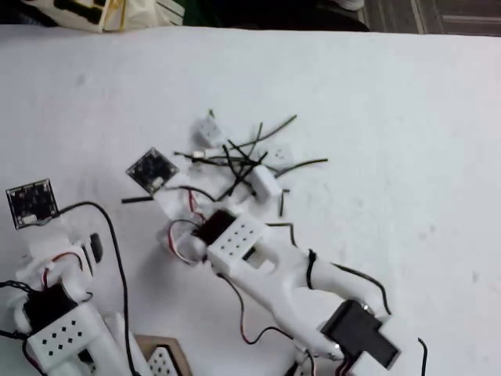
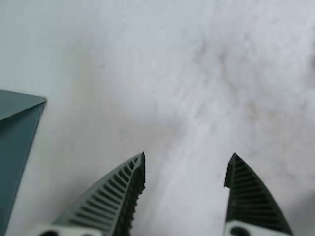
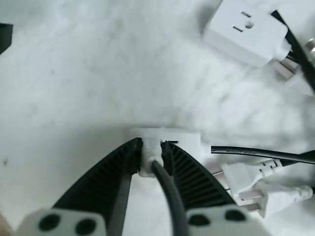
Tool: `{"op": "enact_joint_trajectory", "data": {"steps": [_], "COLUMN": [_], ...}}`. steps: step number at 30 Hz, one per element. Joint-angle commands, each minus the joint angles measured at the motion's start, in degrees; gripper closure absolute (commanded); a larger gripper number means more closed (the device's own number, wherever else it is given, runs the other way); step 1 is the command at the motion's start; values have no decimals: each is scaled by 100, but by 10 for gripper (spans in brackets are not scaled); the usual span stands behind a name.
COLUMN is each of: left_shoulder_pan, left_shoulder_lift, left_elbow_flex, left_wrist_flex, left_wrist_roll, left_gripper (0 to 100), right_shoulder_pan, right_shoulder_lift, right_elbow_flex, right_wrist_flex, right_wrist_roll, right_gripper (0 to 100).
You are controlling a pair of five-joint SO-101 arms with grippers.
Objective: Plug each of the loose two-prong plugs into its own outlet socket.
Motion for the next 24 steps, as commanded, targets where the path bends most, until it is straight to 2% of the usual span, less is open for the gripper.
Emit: {"op": "enact_joint_trajectory", "data": {"steps": [1, 11, 24], "left_shoulder_pan": [-22, 154, 154], "left_shoulder_lift": [-66, -66, -66], "left_elbow_flex": [-18, 0, 0], "left_wrist_flex": [-105, -114, -114], "left_wrist_roll": [-18, -35, -44], "left_gripper": [732, 732, 732], "right_shoulder_pan": [-40, -286, -189], "right_shoulder_lift": [-48, -40, -31], "right_elbow_flex": [-264, -273, -246], "right_wrist_flex": [-4, -4, -84], "right_wrist_roll": [53, 18, -79], "right_gripper": [981, 981, 981]}}
